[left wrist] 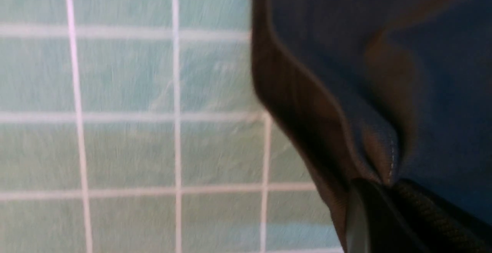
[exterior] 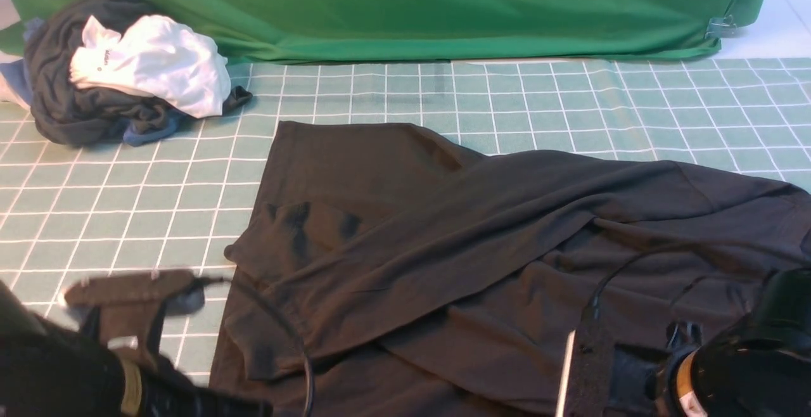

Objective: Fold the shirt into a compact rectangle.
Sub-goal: 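Grasp the near edge of the shirt at its hem and shoulder corners, then fold the black garment in half by bringing its near edge over to the far edge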

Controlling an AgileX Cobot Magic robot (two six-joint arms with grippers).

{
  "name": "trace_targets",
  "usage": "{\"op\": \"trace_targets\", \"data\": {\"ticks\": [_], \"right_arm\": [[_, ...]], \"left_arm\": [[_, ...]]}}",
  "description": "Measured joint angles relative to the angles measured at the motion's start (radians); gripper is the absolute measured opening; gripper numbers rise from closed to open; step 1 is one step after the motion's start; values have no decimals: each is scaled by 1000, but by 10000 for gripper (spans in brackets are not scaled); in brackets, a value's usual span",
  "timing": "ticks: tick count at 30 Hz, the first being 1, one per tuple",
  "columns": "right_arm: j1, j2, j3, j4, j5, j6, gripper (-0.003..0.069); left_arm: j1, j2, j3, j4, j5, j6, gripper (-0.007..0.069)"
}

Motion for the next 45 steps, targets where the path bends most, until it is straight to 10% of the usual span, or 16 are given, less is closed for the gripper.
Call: {"op": "trace_targets", "data": {"ticks": [21, 45], "right_arm": [[-248, -13, -277, -71, 30, -45, 41], [-384, 349, -579, -56, 27, -116, 41]], "left_arm": [[397, 245, -350, -113, -137, 272, 14], [409, 772, -851, -125, 114, 524, 13]]}}
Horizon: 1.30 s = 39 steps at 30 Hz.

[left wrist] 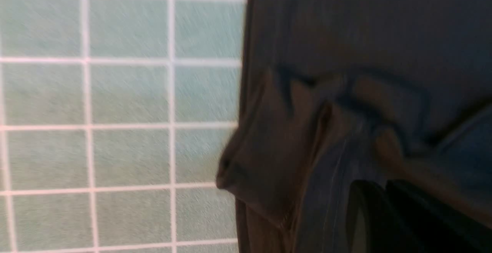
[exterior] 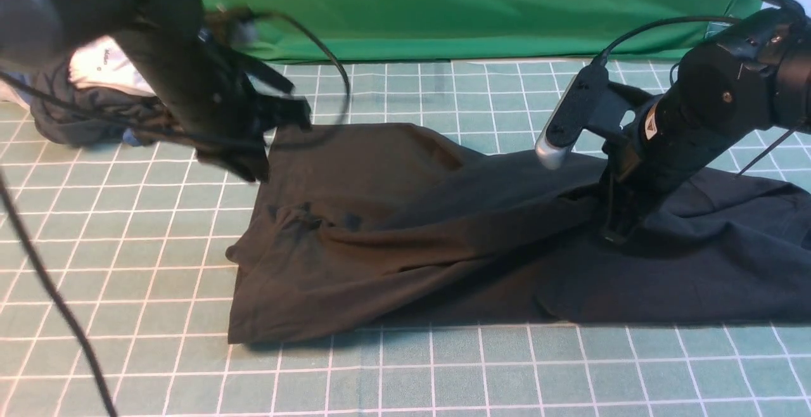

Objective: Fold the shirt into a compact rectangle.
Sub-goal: 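Fold the black garment in half by bringing its near edge over to the far edge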

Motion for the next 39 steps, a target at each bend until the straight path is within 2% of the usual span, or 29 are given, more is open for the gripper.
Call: {"op": "trace_targets", "data": {"ticks": [4, 8, 11, 12, 13, 14, 15, 17, 21, 25, 30, 31, 34, 36, 39], "right_arm": [[0, 0, 0, 2, 0, 0, 41], [0, 0, 0, 4, 1, 0, 41], [0, 0, 0, 18, 3, 0, 41], [0, 0, 0, 18, 3, 0, 41], [0, 0, 0, 21, 3, 0, 41], [0, 0, 0, 21, 3, 0, 41], [0, 0, 0, 23, 3, 0, 41], [0, 0, 0, 24, 3, 0, 41], [0, 0, 0, 25, 3, 0, 41], [0, 0, 0, 25, 3, 0, 41], [0, 0, 0, 25, 3, 1, 41], [0, 0, 0, 25, 3, 1, 41], [0, 0, 0, 25, 3, 1, 41], [0, 0, 0, 25, 3, 1, 41], [0, 0, 0, 26, 3, 1, 41]], "left_arm": [[-46, 58, 0, 24, -3, 36, 46], [-69, 94, 0, 75, -43, 40, 156], [-73, 120, 0, 99, -86, 42, 335], [-73, 121, 0, 100, -89, 42, 344], [-73, 126, 0, 102, -100, 42, 400], [-73, 128, 0, 102, -102, 44, 418], [-73, 133, 0, 94, -114, 52, 478], [-73, 145, 0, 73, -118, 71, 528], [-73, 174, 0, 35, -118, 103, 550], [-73, 194, 0, 26, -118, 111, 506], [-73, 201, 0, 26, -119, 113, 269], [-73, 205, 0, 26, -122, 114, 167], [-73, 209, 0, 27, -127, 124, 53], [-73, 203, 0, 37, -127, 132, 20], [-73, 170, -1, 80, -134, 119, 13]]}}
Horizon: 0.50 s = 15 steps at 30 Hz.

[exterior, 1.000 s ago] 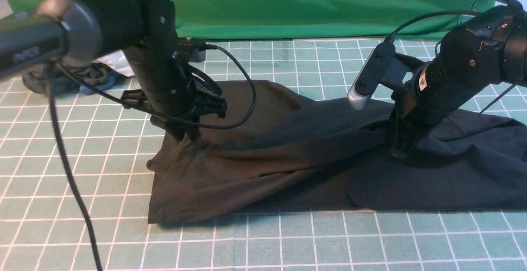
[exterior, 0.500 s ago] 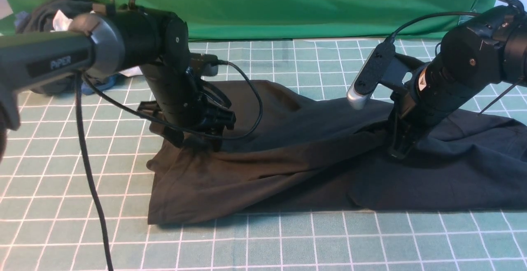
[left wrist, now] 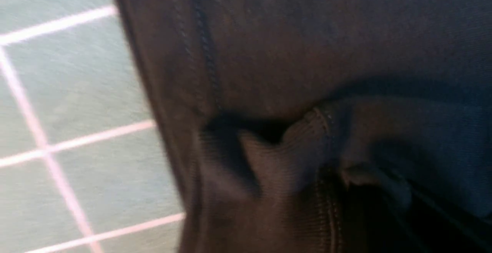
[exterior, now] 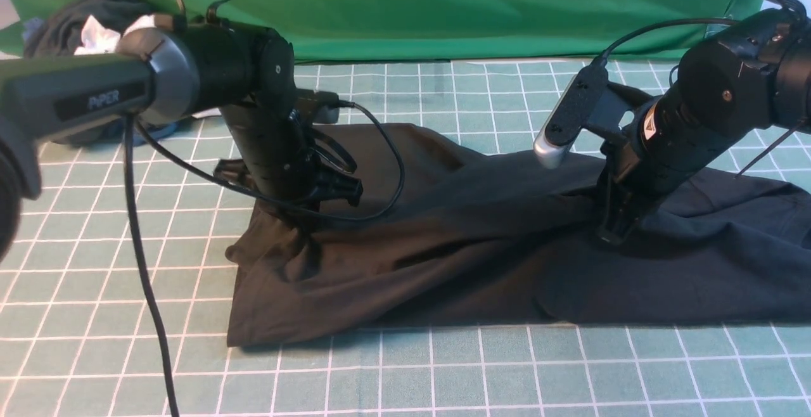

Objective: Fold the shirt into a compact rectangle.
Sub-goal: 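Fold the black garment in half by bringing its near edge over to the far edge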

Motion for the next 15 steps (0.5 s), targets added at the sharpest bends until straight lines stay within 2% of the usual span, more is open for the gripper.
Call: {"op": "trace_targets", "data": {"ticks": [5, 15], "right_arm": [[0, 0, -1, 0, -21, 0, 41], [-20, 1, -83, -1, -78, -1, 41]], "left_arm": [[13, -82, -26, 57, -47, -47, 11], [75, -99, -103, 59, -115, -65, 11]]}}
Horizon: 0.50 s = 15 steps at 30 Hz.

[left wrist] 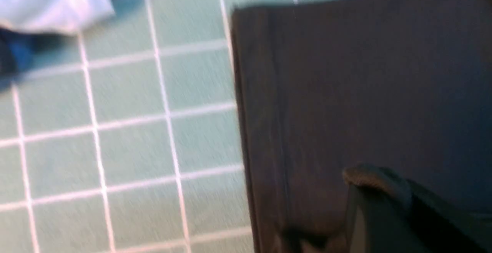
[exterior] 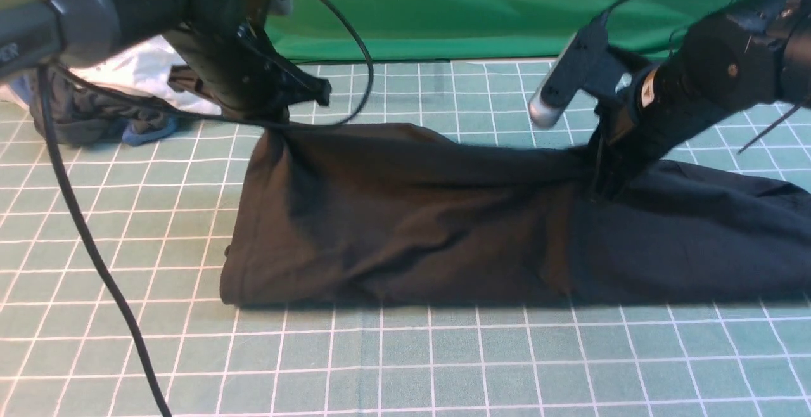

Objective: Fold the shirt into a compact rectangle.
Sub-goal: 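Fold the black garment in half by bringing its near edge over to the far edge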

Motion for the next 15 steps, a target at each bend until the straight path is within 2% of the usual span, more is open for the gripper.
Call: {"op": "trace_targets", "data": {"ticks": [15], "right_arm": [[-32, 210, -193, 8, -16, -4, 41]], "left_arm": [[30, 119, -110, 26, -78, -58, 11]]}}
